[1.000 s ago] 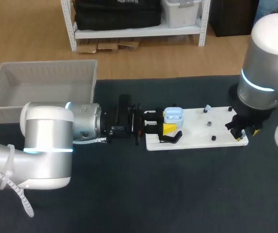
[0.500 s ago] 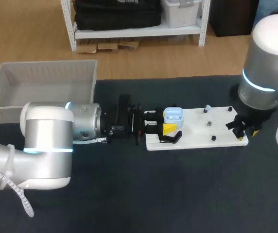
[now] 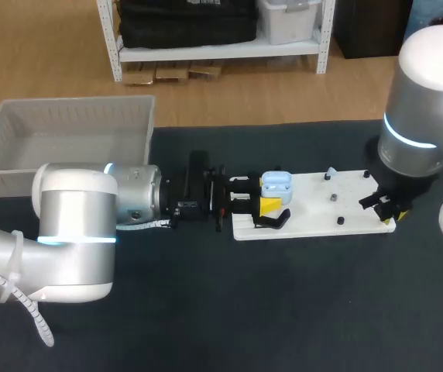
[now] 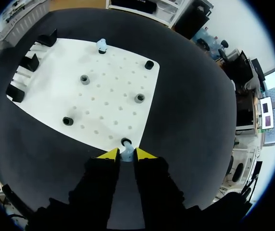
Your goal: Pick up each earbud case from the left stands, insert the matching earbuds, close the lid, and place the case in the box.
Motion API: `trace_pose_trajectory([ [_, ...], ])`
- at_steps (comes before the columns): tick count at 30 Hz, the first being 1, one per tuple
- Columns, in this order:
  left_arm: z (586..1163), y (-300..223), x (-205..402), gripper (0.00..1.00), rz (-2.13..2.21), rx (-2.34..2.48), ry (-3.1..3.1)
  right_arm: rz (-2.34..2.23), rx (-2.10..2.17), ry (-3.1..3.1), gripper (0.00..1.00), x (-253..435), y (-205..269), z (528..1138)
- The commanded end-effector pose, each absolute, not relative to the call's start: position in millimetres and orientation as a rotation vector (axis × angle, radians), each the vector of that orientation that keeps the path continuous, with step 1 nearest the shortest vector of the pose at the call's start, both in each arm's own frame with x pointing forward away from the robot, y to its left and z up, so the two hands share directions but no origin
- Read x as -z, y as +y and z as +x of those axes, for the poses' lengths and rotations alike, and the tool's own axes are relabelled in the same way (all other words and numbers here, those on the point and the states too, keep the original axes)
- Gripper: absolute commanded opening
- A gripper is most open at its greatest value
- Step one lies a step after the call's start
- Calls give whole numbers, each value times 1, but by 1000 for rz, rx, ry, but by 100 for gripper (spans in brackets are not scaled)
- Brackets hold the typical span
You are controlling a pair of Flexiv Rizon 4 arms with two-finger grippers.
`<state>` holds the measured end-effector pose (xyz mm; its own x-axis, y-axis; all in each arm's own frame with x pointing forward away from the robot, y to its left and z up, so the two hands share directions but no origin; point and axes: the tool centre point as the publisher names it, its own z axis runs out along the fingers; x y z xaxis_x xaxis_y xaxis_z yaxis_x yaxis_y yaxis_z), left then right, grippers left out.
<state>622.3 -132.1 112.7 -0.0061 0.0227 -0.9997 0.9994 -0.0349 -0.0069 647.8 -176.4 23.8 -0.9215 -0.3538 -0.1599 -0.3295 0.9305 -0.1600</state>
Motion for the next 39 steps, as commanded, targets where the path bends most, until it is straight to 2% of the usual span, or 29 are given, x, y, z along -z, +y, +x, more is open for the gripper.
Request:
trace_pose_trajectory([
  [1,622,-132,-112,0,1244,1227,1210,-517,205,2891,0,-26,-177,646],
  [14,622,-132,-112,0,1244,1227,1210,-549,259,2858,0,-97,-153,624],
  [23,622,-132,-112,0,1244,1227,1210,-499,203,2821,0,-163,-104,608],
  [30,622,-132,-112,0,1244,1227,1210,-591,229,2812,0,-178,-71,597],
  [39,622,-132,-112,0,1244,1227,1210,-613,260,2790,0,-182,-63,591],
])
